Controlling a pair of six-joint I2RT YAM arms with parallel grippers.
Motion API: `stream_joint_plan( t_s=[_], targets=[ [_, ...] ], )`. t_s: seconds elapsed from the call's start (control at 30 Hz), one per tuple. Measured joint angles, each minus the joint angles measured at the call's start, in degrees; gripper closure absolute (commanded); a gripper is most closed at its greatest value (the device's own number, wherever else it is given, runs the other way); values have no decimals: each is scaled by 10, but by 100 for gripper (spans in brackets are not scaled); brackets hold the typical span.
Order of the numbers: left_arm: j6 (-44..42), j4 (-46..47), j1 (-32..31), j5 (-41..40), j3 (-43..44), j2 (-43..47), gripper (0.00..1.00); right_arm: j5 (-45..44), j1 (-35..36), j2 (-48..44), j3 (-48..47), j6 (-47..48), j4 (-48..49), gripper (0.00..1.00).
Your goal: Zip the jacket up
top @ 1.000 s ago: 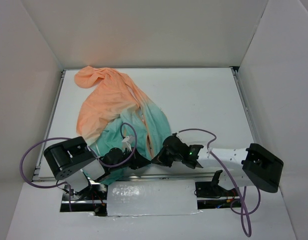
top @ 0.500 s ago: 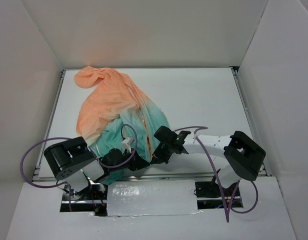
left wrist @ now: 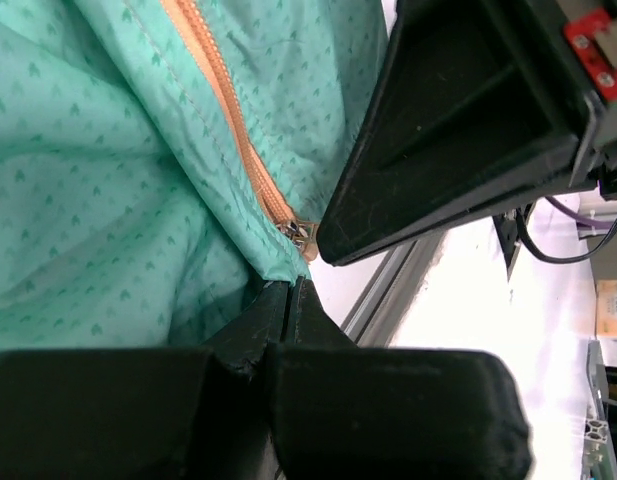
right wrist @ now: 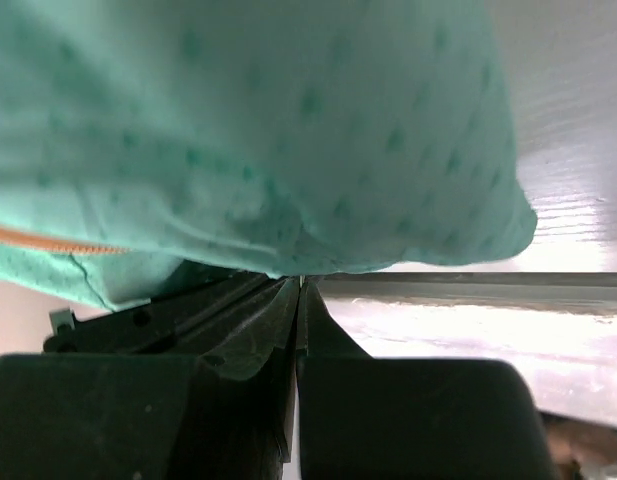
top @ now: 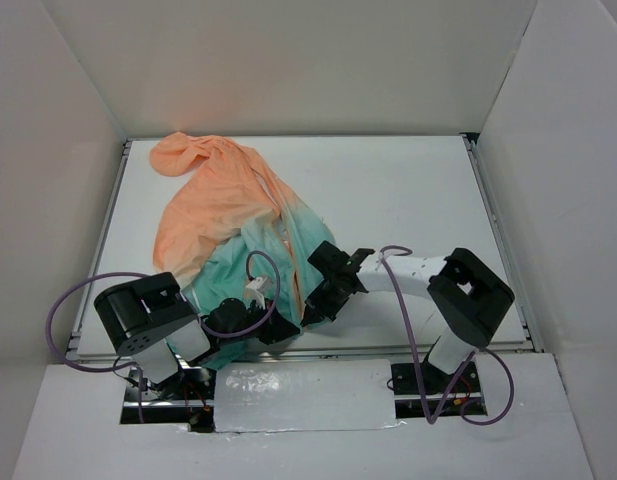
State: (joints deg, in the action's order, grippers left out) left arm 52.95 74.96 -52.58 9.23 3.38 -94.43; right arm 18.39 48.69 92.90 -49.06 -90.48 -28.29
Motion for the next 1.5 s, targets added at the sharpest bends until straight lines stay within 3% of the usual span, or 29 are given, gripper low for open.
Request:
stream_joint_plan(
  t_s=[0.4, 0.83, 0.97, 1.07, 1.2, 1.27, 1.4, 1.5],
  targets=[
    [-32, 5, -4, 4, 0, 6, 100, 64, -58, 60, -65, 30, -87, 100],
    [-50, 6, -29, 16, 7, 6, 100, 11, -107, 128, -245, 46, -202, 100],
    [-51, 5, -39, 13, 9, 21, 100, -23, -139, 189, -375, 52, -258, 100],
    [-51, 5, -49, 9, 11, 35, 100, -56, -186, 290, -581, 60, -329, 100],
    [-60, -12, -72, -9, 15, 71, 100, -90, -250, 398, -825, 73, -339, 100],
    [-68, -54, -96, -32, 27, 104, 100, -96, -286, 403, -836, 76, -319, 100],
    [-81, -148, -144, -77, 48, 174, 100, -124, -354, 372, -756, 84, -247, 100],
    [-79, -216, -157, -107, 47, 228, 100, -149, -391, 370, -745, 111, -204, 100]
  ],
)
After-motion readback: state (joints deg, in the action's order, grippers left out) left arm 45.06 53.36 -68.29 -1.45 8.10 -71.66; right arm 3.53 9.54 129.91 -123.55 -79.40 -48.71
